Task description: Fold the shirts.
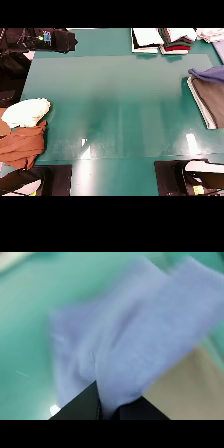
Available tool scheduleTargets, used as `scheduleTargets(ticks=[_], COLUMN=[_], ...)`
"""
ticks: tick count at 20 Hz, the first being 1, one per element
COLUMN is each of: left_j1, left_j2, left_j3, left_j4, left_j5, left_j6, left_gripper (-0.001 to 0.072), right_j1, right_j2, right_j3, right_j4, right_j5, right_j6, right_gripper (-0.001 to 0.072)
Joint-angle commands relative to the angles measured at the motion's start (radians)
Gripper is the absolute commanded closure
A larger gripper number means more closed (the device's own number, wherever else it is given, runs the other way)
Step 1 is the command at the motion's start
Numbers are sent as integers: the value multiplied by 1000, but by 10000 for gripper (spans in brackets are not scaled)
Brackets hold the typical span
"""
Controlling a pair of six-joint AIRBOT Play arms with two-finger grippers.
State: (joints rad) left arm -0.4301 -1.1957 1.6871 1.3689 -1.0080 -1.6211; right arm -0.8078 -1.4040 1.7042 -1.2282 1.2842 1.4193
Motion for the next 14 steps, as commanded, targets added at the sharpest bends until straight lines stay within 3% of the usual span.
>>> scheduleTargets(ticks=[1,3,5,6,10,14], left_j1=[0,0,0,0,0,0], left_j2=[0,0,0,0,0,0], left_j3=[0,0,0,0,0,0], left_j4=[0,0,0,0,0,2], left_j5=[-5,-4,-4,-3,-3,25], left_j6=[6,6,6,6,6,6], left_gripper=[685,686,685,685,685,685], right_j1=[-91,-153,-203,-220,-206,47], right_j2=[104,142,167,178,239,322], right_j3=[-209,-306,-372,-391,-395,-395], right_j4=[-163,-174,-171,-157,77,243], right_j5=[36,36,34,34,-13,-51], right_j6=[-7,-14,-14,-14,-15,-14], right_gripper=[687,646,297,218,220,223])
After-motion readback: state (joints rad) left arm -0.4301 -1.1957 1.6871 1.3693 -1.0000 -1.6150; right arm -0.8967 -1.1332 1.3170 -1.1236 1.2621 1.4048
